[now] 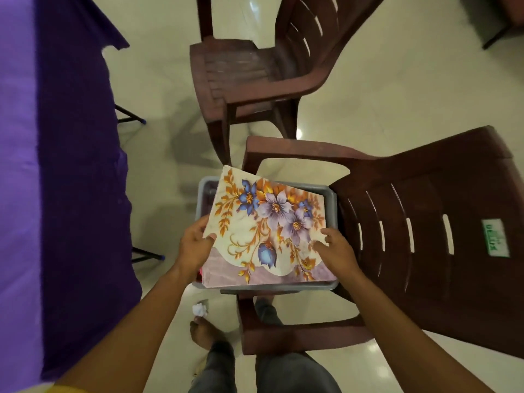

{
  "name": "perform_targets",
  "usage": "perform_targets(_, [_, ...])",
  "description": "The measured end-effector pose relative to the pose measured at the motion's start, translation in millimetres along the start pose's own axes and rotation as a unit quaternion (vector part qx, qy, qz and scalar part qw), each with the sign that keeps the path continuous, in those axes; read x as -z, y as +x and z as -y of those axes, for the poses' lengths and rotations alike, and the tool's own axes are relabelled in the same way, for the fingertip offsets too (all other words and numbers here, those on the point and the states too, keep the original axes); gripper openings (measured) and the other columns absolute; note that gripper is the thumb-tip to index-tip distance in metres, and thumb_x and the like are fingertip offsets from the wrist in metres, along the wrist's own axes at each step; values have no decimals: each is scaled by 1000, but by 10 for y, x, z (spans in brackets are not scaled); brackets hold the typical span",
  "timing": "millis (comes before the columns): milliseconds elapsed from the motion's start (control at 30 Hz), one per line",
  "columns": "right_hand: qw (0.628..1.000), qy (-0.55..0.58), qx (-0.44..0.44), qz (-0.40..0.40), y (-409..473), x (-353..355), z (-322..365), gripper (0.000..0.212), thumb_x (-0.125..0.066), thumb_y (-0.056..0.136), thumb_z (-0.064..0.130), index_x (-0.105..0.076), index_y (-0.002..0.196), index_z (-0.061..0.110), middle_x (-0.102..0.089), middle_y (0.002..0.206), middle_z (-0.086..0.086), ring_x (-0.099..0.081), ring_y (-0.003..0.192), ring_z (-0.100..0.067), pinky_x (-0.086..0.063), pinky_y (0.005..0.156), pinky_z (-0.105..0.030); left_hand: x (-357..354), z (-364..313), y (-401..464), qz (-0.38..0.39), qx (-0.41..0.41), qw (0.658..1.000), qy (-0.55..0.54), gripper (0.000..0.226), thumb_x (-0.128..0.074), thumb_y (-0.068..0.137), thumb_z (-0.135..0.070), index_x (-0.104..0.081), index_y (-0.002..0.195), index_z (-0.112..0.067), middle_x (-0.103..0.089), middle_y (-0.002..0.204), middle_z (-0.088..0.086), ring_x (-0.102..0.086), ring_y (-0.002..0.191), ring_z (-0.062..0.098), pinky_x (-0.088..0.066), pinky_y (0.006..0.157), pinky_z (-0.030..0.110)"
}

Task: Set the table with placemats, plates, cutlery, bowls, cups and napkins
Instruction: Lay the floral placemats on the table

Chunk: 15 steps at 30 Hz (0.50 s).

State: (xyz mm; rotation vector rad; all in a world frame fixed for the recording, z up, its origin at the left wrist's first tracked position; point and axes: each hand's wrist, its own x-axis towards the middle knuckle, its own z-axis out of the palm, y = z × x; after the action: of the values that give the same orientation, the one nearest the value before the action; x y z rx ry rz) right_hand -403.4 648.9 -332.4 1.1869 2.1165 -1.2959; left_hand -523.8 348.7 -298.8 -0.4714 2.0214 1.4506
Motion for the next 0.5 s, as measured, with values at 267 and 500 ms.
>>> perform_targets(267, [997, -32, 30, -60, -197, 215, 306, 73, -77, 90, 31, -42, 151, 14, -53, 141, -14, -54, 129, -34, -50, 102, -47, 926, -182, -513, 25, -34, 996, -83, 34, -56, 102, 2, -66, 130, -12, -77, 118, 7, -74, 110, 28, -62, 91, 48])
perform_targets(500, [987, 146, -25, 69, -338, 54, 784, 56, -85, 78, 29, -66, 128, 11, -73, 115, -11, -70, 103, -33, -58, 93, -48, 1742, 107, -1154, 18, -58, 978, -199, 40, -73, 90, -11, -67, 130, -12, -72, 128, 18, -70, 115, 42, -64, 85, 48])
